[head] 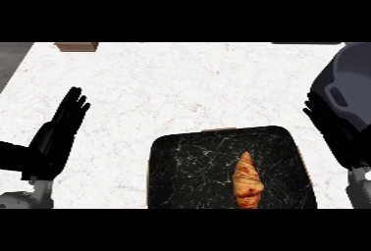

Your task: Pick the croissant from the tray and place it in the pot

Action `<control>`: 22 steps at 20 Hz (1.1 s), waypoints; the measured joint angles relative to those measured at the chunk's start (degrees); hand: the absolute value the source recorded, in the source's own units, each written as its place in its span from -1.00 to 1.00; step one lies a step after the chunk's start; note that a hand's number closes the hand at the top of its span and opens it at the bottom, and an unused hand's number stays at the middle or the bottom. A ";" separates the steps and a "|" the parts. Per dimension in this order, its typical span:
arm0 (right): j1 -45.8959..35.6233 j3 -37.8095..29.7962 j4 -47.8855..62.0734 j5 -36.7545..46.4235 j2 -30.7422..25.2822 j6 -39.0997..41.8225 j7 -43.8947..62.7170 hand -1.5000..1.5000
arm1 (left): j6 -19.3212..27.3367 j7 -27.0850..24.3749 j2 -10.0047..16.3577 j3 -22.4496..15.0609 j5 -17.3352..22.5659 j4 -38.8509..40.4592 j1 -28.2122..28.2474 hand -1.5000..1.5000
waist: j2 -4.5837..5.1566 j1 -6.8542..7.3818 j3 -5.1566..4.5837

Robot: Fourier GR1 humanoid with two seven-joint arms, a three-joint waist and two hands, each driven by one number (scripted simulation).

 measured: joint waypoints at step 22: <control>22.34 7.47 -51.91 55.55 -6.97 -29.33 -11.00 -1.00 | 8.22 -10.35 -6.56 0.35 -5.88 1.34 7.15 0.00 | -1.61 -6.54 0.37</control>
